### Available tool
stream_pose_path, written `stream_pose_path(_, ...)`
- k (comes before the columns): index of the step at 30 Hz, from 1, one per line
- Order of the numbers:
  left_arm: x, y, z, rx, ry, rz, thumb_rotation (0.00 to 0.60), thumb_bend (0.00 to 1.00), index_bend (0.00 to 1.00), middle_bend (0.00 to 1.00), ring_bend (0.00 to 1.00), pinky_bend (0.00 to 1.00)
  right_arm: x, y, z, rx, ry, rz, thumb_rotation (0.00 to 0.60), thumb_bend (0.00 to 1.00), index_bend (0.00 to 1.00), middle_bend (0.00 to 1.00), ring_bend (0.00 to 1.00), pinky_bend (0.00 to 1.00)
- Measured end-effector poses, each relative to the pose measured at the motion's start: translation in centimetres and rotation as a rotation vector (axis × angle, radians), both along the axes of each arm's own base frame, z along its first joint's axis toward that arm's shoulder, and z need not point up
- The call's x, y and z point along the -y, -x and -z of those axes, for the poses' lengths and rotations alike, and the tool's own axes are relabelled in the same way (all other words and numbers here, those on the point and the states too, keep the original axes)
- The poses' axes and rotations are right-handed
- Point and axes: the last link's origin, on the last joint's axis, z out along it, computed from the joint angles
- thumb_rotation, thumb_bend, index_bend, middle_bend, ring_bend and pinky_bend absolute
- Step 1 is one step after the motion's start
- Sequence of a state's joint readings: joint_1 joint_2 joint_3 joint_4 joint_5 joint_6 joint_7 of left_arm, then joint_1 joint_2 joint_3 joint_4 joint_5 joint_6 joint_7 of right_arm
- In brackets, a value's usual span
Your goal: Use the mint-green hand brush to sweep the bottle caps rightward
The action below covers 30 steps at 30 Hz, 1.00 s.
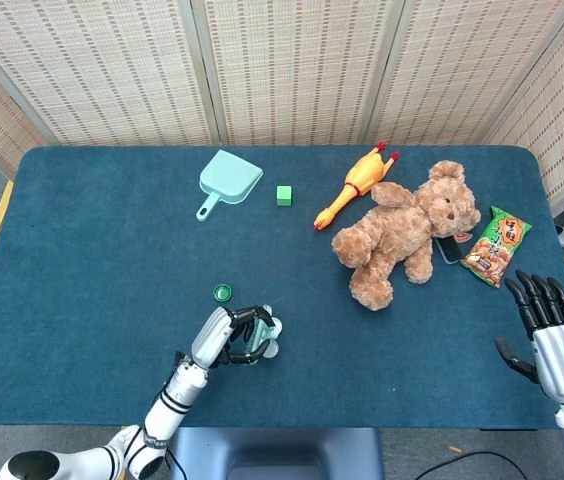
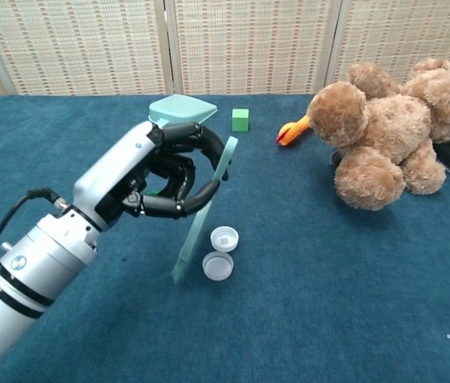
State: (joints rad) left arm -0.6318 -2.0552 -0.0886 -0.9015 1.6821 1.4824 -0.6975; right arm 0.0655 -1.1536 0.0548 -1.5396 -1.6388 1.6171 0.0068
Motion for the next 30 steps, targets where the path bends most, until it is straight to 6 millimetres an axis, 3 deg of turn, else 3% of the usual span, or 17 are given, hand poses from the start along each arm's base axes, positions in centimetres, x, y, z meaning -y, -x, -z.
stream_pose_path(11,-5.6,3.7,-3.0,-0.114,-0.122,-0.065,0.6,0.69,0.77,0.87,0.73,0.89,0.0,-0.1,0.2,-0.007,-0.002,0.0,0.6,0.24,0.0,0.0,0.0,0.0)
stream_pose_path(18,-7.8,5.9,-3.8,-0.177,-0.139,-0.134,0.6,0.69,0.77,0.87,0.73,0.89,0.3,0.0,0.6,-0.015,-0.012,0.01,0.6,0.24,0.0,0.0,0.0,0.0)
stream_pose_path(23,-9.2,7.4,-3.4,-0.211,-0.096,-0.193,0.6,0.69,0.77,0.87,0.73,0.89,0.3,0.0,0.8,-0.015,-0.018,0.009,0.6,0.24,0.0,0.0,0.0,0.0)
stream_pose_path(30,-9.3,7.0,-2.1,-0.216,-0.051,-0.189,0.6,0.69,0.77,0.87,0.73,0.89,0.2,0.0,0.4,-0.009,-0.006,0.012,0.6,0.24,0.0,0.0,0.0,0.0)
